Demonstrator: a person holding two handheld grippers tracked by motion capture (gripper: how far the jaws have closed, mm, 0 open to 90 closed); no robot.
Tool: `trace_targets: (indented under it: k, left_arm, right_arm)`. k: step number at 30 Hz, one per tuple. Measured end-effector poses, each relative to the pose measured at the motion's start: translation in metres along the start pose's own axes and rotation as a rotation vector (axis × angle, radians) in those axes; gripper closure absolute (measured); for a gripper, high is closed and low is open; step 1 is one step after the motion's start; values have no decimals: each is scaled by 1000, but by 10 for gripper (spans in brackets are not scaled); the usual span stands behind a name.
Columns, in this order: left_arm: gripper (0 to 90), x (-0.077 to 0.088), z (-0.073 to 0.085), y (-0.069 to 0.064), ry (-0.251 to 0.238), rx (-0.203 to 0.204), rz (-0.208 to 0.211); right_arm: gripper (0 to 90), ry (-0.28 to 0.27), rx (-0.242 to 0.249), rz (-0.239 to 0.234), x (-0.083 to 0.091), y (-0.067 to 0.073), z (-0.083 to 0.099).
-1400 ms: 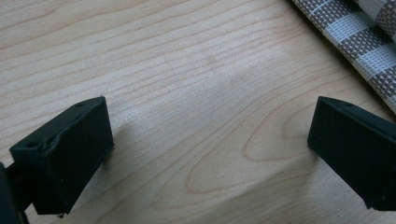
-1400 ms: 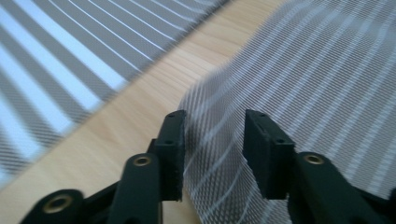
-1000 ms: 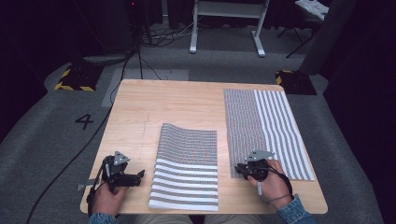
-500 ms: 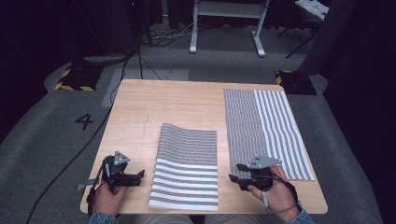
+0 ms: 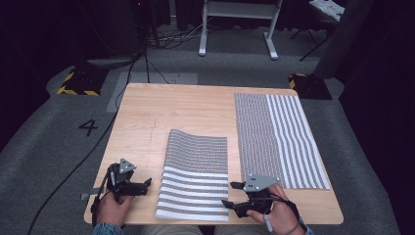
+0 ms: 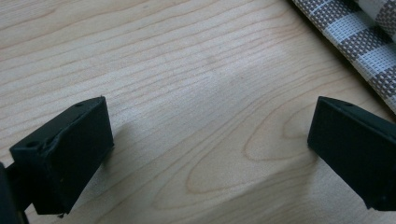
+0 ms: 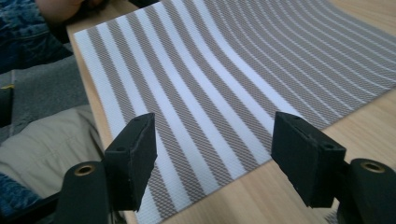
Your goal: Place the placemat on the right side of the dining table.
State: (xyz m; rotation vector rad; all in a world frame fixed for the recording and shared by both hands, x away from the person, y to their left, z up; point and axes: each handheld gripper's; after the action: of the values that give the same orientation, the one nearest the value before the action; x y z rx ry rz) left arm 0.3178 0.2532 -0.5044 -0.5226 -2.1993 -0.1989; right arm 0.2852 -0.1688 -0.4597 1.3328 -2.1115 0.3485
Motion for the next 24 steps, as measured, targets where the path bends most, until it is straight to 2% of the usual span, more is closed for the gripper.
trace_targets:
  k: [5, 8, 12, 14, 16, 18, 20, 24]
  left_arm:
    - [2, 0, 0, 0, -4, 3, -1]
    - [2, 0, 0, 0, -4, 2, -1]
    - [2, 0, 0, 0, -3, 1, 0]
    - [2, -1, 0, 0, -3, 1, 0]
    - [2, -1, 0, 0, -3, 1, 0]
    - [2, -1, 0, 0, -3, 1, 0]
    - [2, -1, 0, 0, -3, 1, 0]
    - [2, -1, 0, 0, -3, 1, 0]
  right_arm:
    - [313, 5, 12, -36, -11, 5, 1]
    - [313, 27, 49, 4, -23, 8, 2]
    - [313, 44, 71, 15, -35, 11, 4]
    - [312, 55, 120, 54, -40, 12, 5]
    - [311, 60, 132, 74, -44, 12, 6]
    - [310, 65, 117, 81, -47, 13, 8]
    - [310, 57, 129, 86, -50, 12, 9]
    - [304, 49, 101, 92, -53, 9, 14]
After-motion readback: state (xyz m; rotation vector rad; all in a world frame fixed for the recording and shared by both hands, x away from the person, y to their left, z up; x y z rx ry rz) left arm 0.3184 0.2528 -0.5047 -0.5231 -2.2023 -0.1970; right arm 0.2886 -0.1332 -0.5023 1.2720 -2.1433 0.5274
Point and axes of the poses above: each handheld gripper's, and its own axes: x roughly backward along the jaws, z roughly out of its underside, y roughly to its left, and after that the axes turned 2 degrees about y, right-handed
